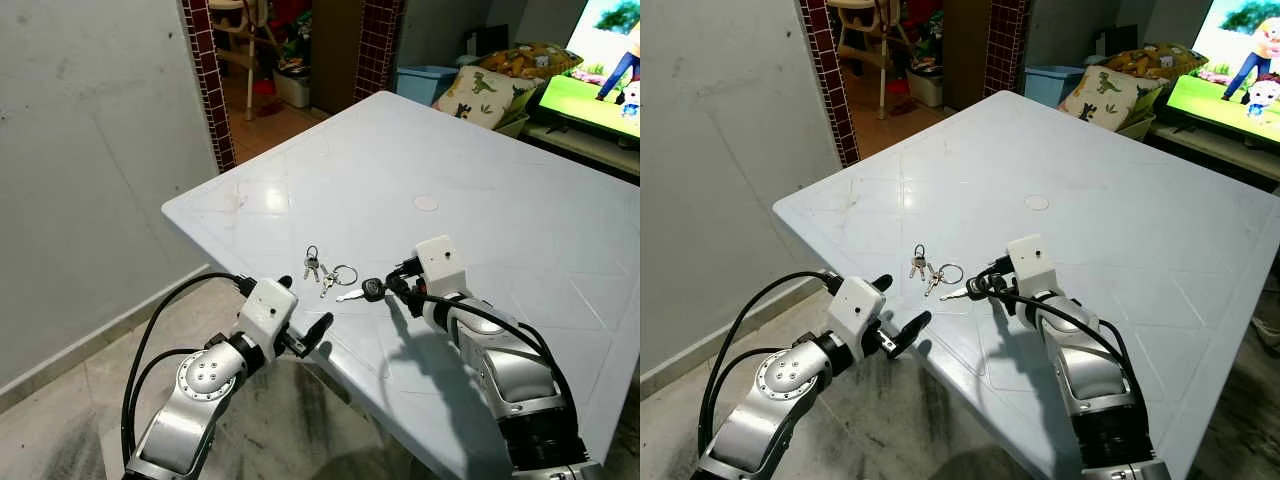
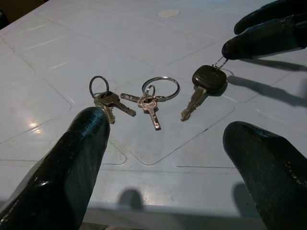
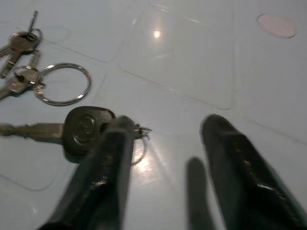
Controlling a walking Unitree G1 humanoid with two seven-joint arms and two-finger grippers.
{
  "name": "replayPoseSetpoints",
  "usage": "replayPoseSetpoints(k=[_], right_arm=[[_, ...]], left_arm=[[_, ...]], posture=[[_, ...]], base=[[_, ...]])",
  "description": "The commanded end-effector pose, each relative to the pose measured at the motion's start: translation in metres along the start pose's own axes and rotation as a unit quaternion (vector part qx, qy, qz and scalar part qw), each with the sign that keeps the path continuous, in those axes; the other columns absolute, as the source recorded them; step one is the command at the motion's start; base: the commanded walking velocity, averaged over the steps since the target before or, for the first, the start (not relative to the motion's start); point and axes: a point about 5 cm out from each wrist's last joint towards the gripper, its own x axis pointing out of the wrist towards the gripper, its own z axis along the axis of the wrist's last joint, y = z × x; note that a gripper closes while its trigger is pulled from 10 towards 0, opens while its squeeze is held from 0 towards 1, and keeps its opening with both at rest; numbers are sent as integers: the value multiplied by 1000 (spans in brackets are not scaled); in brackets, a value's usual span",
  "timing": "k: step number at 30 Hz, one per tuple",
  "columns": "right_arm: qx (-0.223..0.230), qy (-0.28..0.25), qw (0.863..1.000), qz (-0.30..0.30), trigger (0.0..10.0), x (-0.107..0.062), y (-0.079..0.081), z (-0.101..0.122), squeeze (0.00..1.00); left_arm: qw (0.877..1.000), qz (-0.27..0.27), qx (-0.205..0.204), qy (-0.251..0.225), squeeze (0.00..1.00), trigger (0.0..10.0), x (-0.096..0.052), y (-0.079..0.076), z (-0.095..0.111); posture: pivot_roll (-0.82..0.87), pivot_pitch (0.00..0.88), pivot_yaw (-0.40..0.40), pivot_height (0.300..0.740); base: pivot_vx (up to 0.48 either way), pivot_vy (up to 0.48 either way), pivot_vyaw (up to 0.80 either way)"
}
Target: Hang keys on a hook
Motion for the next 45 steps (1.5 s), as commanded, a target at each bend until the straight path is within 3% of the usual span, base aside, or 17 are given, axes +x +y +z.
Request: replayPoseSetpoints(k=[1, 3, 6, 7, 8, 9, 10, 11, 12, 22, 29, 39, 45], right_arm=[[12, -2, 1000, -7, 10000, -2, -2, 4, 1000], [26, -1, 1000, -4, 10000, -3, 1, 7, 1000], [43, 5, 999, 8, 10000, -6, 4, 9, 906], [53, 7, 998, 12, 10000, -6, 5, 9, 831], [62, 7, 998, 17, 10000, -7, 6, 9, 682], [68, 6, 997, 27, 10000, -8, 8, 11, 235], [67, 6, 997, 30, 10000, -9, 9, 12, 235], [66, 5, 997, 32, 10000, -9, 9, 12, 67], [85, 11, 996, 33, 10000, -9, 10, 12, 0], [114, 33, 992, 32, 10000, -17, 19, 16, 0], [175, 55, 983, 27, 10000, -18, 34, 10, 0], [240, 65, 968, -16, 10000, -6, 33, 11, 0], [287, 68, 955, -5, 10000, 1, 40, 10, 0]], left_arm=[[1000, -9, 5, -2, 0, 10000, -1, -2, 3], [1000, -9, 4, -1, 0, 10000, -1, -2, 3], [1000, -8, 3, -1, 0, 10000, -1, -2, 2], [1000, -8, 3, 0, 0, 10000, 0, -2, 2], [1000, -8, 2, 0, 0, 10000, 0, -2, 2], [1000, -8, 2, 0, 0, 10000, 0, -3, 2], [1000, -8, 2, 0, 0, 10000, 0, -3, 2], [1000, -8, 2, 1, 0, 10000, 0, -3, 2], [1000, -9, 2, 1, 0, 10000, 0, -4, 1], [1000, -9, 1, 4, 0, 10000, 1, -4, 1], [1000, -10, 1, 5, 0, 10000, 3, -5, 0], [1000, -8, -2, 5, 0, 10000, 4, -5, 1], [1000, -6, -3, 5, 0, 10000, 4, -6, 1]], posture=[[32, 0, -38, 740], [34, 0, -40, 740], [32, 0, -42, 740], [32, 0, -42, 740], [32, 0, -42, 740], [31, 0, -42, 740], [31, 0, -42, 740], [31, 0, -42, 740], [29, 0, -43, 740], [31, 0, -45, 740], [28, 0, -47, 740], [34, 0, -53, 740], [38, 0, -55, 740]], base=[[0, 0, 0], [0, 0, 0], [0, 0, 0], [0, 0, 0], [0, 0, 0], [0, 0, 0], [0, 0, 0], [0, 0, 0], [0, 0, 0], [0, 0, 0], [0, 0, 0], [0, 0, 0], [0, 0, 0]])
